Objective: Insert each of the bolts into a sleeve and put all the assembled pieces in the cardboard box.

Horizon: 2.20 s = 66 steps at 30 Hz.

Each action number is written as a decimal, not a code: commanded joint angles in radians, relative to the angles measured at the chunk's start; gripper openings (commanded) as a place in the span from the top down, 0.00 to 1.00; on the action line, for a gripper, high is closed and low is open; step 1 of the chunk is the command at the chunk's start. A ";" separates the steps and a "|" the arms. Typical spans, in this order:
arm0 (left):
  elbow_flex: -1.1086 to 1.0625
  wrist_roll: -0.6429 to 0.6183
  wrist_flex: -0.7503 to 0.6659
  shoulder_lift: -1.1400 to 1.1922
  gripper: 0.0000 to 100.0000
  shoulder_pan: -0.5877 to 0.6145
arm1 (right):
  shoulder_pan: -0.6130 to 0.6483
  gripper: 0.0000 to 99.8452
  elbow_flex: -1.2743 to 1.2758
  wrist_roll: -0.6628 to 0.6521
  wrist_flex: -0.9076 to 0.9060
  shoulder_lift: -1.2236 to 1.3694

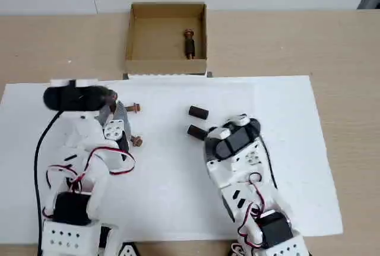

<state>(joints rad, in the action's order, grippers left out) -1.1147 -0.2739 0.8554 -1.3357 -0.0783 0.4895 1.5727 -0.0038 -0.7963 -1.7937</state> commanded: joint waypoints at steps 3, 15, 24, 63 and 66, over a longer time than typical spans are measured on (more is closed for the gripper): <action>-0.022 -0.215 -0.031 -0.141 1.00 -0.144 | 0.124 1.00 0.046 0.006 0.097 -0.002; -0.160 -0.358 -0.031 -0.433 1.00 -0.219 | 0.325 1.00 0.060 -0.037 0.099 -0.002; -0.191 -0.358 -0.025 -0.480 1.00 -0.232 | 0.352 1.00 0.068 -0.129 0.211 -0.002; -0.236 -0.299 0.002 -0.479 1.00 -0.322 | 0.280 1.00 0.018 -0.203 0.240 -0.002; -0.254 -0.299 -0.020 -0.479 1.00 -0.324 | 0.298 1.00 0.015 -0.203 0.240 -0.002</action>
<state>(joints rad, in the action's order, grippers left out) -1.3648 -0.5762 0.8631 -1.8052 -0.3974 0.7718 1.6494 -0.1956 -0.5831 -1.7937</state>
